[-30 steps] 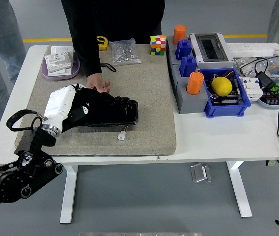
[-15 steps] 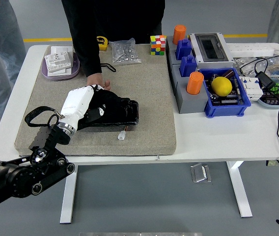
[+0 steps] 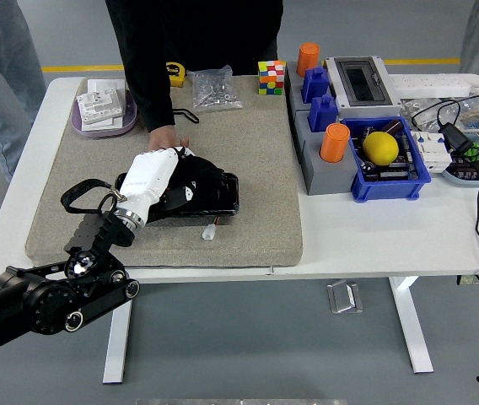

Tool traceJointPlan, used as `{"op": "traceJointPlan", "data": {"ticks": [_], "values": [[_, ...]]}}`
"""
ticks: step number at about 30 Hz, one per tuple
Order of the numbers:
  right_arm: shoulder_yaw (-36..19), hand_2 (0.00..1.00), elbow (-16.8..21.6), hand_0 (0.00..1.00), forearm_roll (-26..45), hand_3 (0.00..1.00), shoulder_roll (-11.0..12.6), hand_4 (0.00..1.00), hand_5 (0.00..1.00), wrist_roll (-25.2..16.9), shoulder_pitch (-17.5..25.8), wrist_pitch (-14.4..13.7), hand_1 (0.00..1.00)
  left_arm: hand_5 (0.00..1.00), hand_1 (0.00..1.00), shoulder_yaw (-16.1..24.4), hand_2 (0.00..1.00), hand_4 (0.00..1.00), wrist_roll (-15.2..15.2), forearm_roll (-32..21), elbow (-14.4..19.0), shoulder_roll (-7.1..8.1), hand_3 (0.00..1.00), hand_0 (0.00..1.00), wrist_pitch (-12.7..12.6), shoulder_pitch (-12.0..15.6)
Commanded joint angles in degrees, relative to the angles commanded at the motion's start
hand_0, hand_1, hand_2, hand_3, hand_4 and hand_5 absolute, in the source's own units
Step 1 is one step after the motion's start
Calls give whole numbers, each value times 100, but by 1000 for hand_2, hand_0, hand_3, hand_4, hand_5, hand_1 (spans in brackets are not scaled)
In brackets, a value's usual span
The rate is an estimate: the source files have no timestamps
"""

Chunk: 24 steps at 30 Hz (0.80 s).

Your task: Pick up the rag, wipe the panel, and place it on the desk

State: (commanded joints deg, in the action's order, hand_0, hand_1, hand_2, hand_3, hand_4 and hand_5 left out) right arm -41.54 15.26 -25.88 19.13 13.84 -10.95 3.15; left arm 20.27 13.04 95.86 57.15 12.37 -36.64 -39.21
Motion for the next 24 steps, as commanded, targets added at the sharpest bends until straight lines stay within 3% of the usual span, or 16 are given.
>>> {"op": "traceJointPlan", "data": {"ticks": [17, 24], "values": [[151, 708, -2, 768, 45, 623, 11, 998, 556, 31, -14, 25, 584, 2, 169, -621, 528, 209, 122, -17, 127, -221, 471, 235, 53, -362], [150, 708, 6, 769, 40, 623, 13, 998, 556, 34, -5, 28, 584, 2, 168, -627, 530, 210, 133, 8, 109, -233, 471, 234, 57, -364]]}}
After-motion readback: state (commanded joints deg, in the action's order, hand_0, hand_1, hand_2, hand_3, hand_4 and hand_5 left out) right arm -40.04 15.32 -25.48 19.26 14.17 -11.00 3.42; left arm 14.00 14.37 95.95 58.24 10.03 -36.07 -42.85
